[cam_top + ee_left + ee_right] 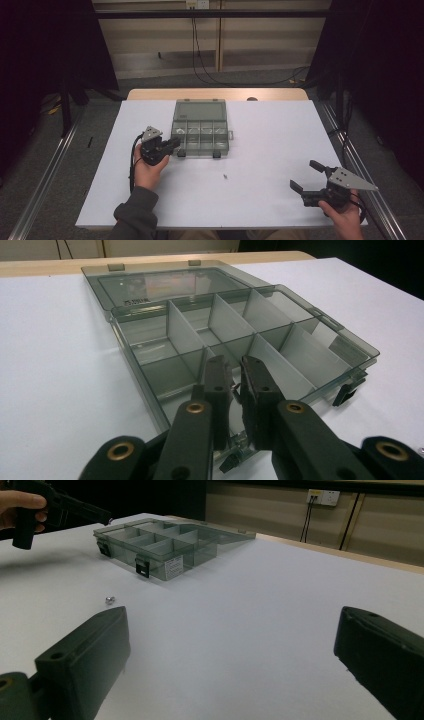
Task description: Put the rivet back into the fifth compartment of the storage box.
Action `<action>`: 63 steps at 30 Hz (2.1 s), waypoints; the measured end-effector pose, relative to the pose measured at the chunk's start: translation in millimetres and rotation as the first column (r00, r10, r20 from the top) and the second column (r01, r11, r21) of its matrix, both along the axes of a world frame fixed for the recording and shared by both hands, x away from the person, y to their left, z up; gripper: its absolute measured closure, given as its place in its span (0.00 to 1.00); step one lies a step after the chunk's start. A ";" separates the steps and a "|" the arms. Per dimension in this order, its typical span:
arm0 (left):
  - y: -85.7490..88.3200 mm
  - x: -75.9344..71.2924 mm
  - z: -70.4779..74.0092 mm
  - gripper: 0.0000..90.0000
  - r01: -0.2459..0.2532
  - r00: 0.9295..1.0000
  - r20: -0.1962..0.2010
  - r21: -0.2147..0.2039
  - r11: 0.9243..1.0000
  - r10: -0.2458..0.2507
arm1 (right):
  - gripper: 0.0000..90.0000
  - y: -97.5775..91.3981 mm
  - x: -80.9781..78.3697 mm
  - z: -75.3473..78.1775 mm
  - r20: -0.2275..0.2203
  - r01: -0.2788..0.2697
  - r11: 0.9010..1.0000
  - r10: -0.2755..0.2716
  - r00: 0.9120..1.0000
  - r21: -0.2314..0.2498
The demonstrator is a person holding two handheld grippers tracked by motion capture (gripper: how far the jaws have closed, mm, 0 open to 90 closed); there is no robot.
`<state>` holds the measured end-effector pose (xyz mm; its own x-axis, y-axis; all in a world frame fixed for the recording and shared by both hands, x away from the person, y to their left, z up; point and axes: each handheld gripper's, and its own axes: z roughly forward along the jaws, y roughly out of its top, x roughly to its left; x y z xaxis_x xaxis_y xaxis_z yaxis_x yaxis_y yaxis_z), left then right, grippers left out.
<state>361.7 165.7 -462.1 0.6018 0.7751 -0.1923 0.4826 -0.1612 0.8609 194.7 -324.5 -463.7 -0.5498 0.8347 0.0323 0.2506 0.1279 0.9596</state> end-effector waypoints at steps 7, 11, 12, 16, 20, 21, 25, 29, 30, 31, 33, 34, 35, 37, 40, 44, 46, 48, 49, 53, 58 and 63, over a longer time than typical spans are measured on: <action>1.9 0.3 -0.5 0.88 -0.020 1.000 0.009 0.002 1.000 0.020 | 0.01 0.0 -0.1 0.1 0.000 0.000 1.000 0.000 1.000 0.000; 1.5 -0.7 0.1 0.84 -0.018 1.000 0.010 -0.002 1.000 0.018 | 0.01 -0.1 -0.2 0.2 0.001 0.000 1.000 0.000 1.000 -0.001; 0.9 -1.2 0.5 0.83 -0.014 1.000 0.008 -0.006 1.000 0.014 | 0.01 -0.1 -0.3 0.3 0.001 0.000 1.000 0.000 1.000 -0.002; -4.4 -4.8 3.8 0.80 0.010 1.000 0.007 -0.024 1.000 -0.010 | 0.01 -0.4 -0.3 0.5 0.002 0.001 1.000 -0.001 1.000 -0.001; -8.3 -7.7 6.3 0.77 0.038 0.999 0.007 -0.033 0.999 -0.038 | 0.01 -0.4 -0.7 0.6 0.001 0.001 1.000 -0.001 1.000 0.001; -8.3 -7.7 6.3 0.76 0.038 0.999 0.007 -0.033 0.999 -0.038 | 0.01 -0.4 -0.7 0.6 0.001 0.001 1.000 -0.001 1.000 0.001; -12.4 -10.6 8.3 0.72 0.054 0.999 0.004 -0.051 0.997 -0.054 | 0.01 -0.3 -0.6 0.7 0.002 0.001 1.000 -0.001 1.000 0.000; -15.9 -13.1 9.4 0.68 0.078 0.997 0.000 -0.047 0.996 -0.078 | 0.01 0.0 -0.6 0.6 0.002 0.000 1.000 0.000 1.000 -0.002; -18.4 -14.6 10.1 0.67 0.091 0.996 -0.001 -0.051 0.995 -0.091 | 0.01 0.2 -0.5 0.6 0.001 -0.002 1.000 0.002 1.000 -0.002; -18.4 -14.6 10.1 0.67 0.091 0.996 -0.001 -0.051 0.995 -0.091 | 0.02 0.3 -0.5 0.6 0.001 -0.002 1.000 0.002 1.000 -0.003; -22.0 -17.1 11.7 0.65 0.113 0.994 0.003 -0.059 0.992 -0.113 | 0.02 0.5 -0.4 0.6 0.002 -0.003 1.000 0.003 1.000 -0.004; -23.0 -17.9 12.3 0.64 0.118 0.993 0.004 -0.064 0.991 -0.118 | 0.02 0.5 -0.4 0.6 0.001 -0.003 1.000 0.003 1.000 -0.004; -23.0 -17.9 12.3 0.63 0.118 0.993 0.004 -0.064 0.991 -0.118 | 0.02 0.5 -0.4 0.6 0.001 -0.003 1.000 0.003 1.000 -0.004; -25.0 -19.2 13.1 0.61 0.129 0.992 0.008 -0.070 0.989 -0.129 | 0.01 0.4 -0.3 0.4 0.001 -0.002 1.000 0.002 1.000 -0.003; -28.5 -21.1 13.6 0.58 0.148 0.989 0.003 -0.079 0.986 -0.148 | 0.02 0.4 -0.4 0.5 0.001 -0.002 1.000 0.002 1.000 -0.004; -31.8 -22.9 14.5 0.54 0.163 0.986 0.005 -0.091 0.982 -0.164 | 0.02 0.2 -0.3 0.4 0.002 -0.002 1.000 0.002 1.000 -0.004; -33.7 -23.8 14.5 0.52 0.171 0.985 0.006 -0.099 0.980 -0.171 | 0.02 0.1 -0.2 0.3 0.000 -0.001 1.000 0.001 1.000 -0.002; -36.1 -24.1 13.9 0.45 0.185 0.983 0.007 -0.106 0.977 -0.185 | 0.02 0.2 -0.3 0.4 0.001 -0.002 1.000 0.002 1.000 -0.003; -37.2 -24.3 13.5 0.43 0.191 0.981 0.006 -0.100 0.976 -0.192 | 0.02 0.3 -0.3 0.4 0.001 -0.002 1.000 0.002 1.000 -0.004; -40.8 -25.1 12.8 0.33 0.211 0.977 -0.003 -0.116 0.971 -0.212 | 0.02 0.5 -0.3 0.4 0.000 -0.002 1.000 0.002 1.000 -0.003; -48.3 -28.0 12.2 0.26 0.243 0.970 0.006 -0.126 0.962 -0.245 | 0.01 0.3 -0.1 0.2 0.000 -0.002 1.000 0.002 1.000 -0.001; -52.2 -29.1 11.2 0.21 0.271 0.962 0.002 -0.127 0.954 -0.273 | 0.02 0.6 -0.3 0.4 0.000 -0.004 1.000 0.004 1.000 -0.002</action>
<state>332.7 113.5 -450.9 0.7831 0.5515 -0.2875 0.4484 -0.1804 0.8755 194.4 -323.8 -463.4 -0.5528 0.8328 0.0305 0.2502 0.1310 0.9593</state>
